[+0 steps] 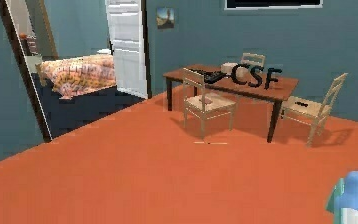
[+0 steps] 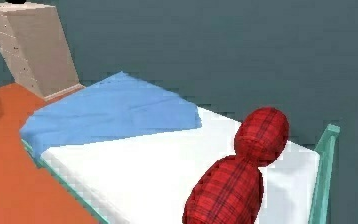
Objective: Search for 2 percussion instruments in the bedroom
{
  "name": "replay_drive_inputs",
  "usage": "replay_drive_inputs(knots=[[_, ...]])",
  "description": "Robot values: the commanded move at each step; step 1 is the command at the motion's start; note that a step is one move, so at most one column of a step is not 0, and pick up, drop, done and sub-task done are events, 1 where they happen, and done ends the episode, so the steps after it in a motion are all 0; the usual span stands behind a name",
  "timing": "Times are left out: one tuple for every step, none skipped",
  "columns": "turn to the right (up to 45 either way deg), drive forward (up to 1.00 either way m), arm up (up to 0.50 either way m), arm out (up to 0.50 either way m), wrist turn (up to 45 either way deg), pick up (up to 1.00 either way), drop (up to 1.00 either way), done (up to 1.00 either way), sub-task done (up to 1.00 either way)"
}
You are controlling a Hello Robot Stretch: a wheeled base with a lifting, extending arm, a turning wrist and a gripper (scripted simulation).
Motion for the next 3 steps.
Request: replay_drive_inputs(knots=[[12.0, 0.0, 0.0, 0.0, 0.0, 0.0, 0.0, 0.0, 0.0], [0.0, 0.35, 0.0, 0.0, 0.0, 0.0, 0.0, 0.0, 0.0], [-42.0, 0.0, 0.0, 0.0, 0.0, 0.0, 0.0, 0.0, 0.0]])
